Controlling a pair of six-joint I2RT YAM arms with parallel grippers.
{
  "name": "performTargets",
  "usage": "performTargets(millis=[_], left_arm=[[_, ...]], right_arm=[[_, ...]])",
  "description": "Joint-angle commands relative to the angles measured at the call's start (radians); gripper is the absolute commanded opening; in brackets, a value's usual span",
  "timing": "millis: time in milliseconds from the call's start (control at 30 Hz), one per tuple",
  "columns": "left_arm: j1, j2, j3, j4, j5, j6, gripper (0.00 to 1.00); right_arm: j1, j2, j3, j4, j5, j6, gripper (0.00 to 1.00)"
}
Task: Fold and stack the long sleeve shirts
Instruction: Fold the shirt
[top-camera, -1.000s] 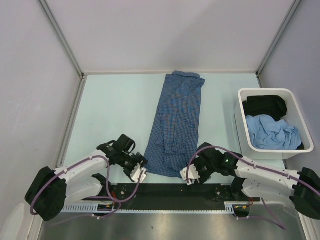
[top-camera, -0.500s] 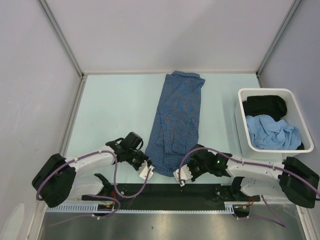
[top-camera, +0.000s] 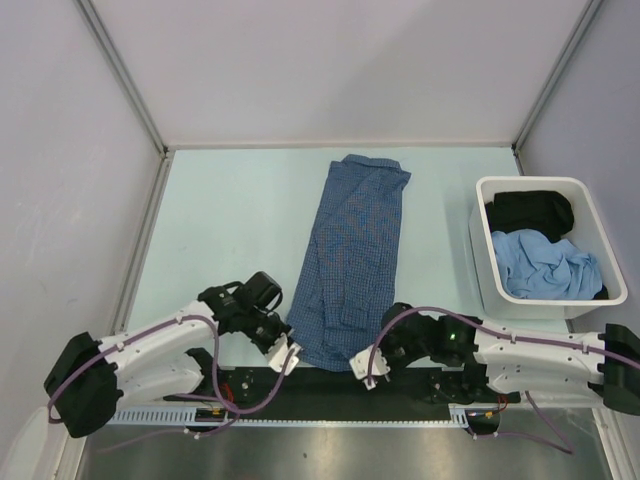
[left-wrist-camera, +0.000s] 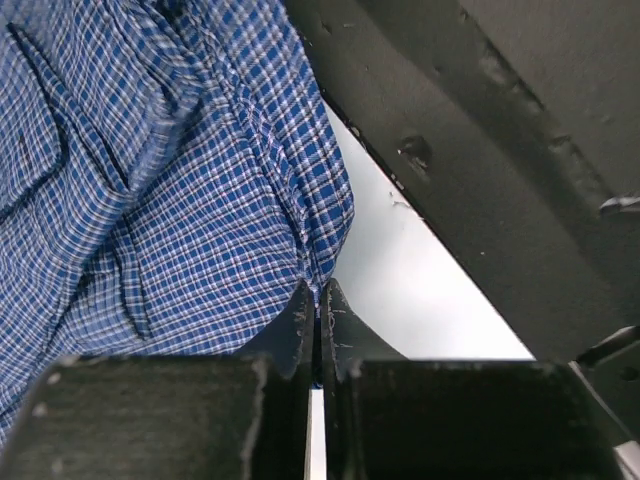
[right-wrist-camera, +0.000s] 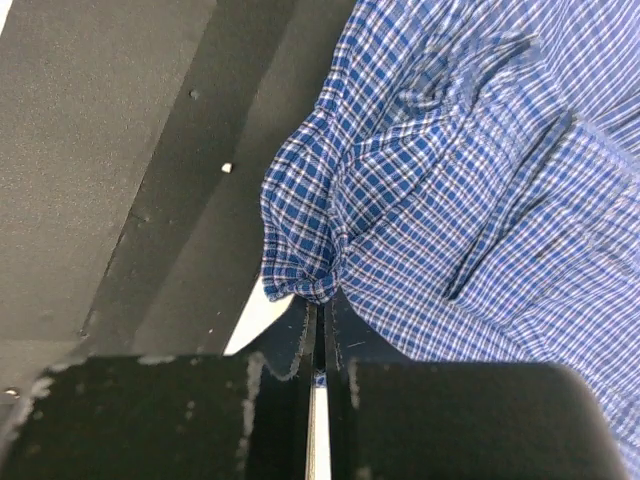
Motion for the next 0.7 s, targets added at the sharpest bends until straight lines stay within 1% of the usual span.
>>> performTargets(millis=[0,167,233,267,300,333,400,433,467,500,567,600,633,667], left_arm=[[-0.008,-0.015,0.049,-0.074,0.073,-0.074,0.00],[0.031,0.022,0.129,-0.066,0.088,-0.082,0.00],[0.054,0.063,0.187,-0.068,0.103,-0.082,0.00],[0.083,0.080,0.210,-0.071,0.123,-0.081,0.00],[0.095,0.118,0.260,-0.075,0.134,-0.082,0.00],[0.109,0.137,0.287,-0.081,0.143,-0.082,0.00],[0.149,0.180,0.362,-0.092,0.166,-0.076,0.00],[0.160,0.217,0.385,-0.094,0.172,-0.074,0.00],[0.182,0.241,0.407,-0.094,0.178,-0.071,0.00],[0.193,0.263,0.455,-0.095,0.180,-0.064,0.00],[0.232,0.338,0.511,-0.094,0.186,-0.064,0.00],[0.245,0.367,0.582,-0.094,0.198,-0.090,0.00],[0.259,0.404,0.623,-0.098,0.201,-0.102,0.00],[0.284,0.469,0.662,-0.103,0.204,-0.113,0.00]], right_arm=[[-0.036,-0.012,0.050,-0.050,0.003,0.065,0.00],[-0.114,-0.055,0.094,-0.105,-0.006,0.068,0.00],[-0.164,-0.057,0.130,-0.126,-0.020,0.073,0.00],[-0.183,-0.055,0.139,-0.128,-0.028,0.067,0.00],[-0.206,-0.051,0.148,-0.128,-0.034,0.064,0.00],[-0.258,-0.044,0.172,-0.126,-0.046,0.055,0.00],[-0.318,-0.011,0.197,-0.120,-0.078,0.026,0.00],[-0.385,0.009,0.224,-0.114,-0.094,0.010,0.00],[-0.419,0.026,0.240,-0.107,-0.124,0.000,0.00],[-0.453,0.066,0.257,-0.102,-0.141,-0.019,0.00],[-0.551,0.107,0.316,-0.091,-0.187,-0.037,0.00],[-0.589,0.158,0.338,-0.090,-0.207,-0.063,0.00],[-0.620,0.181,0.364,-0.085,-0.225,-0.073,0.00],[-0.675,0.213,0.407,-0.082,-0.251,-0.085,0.00]])
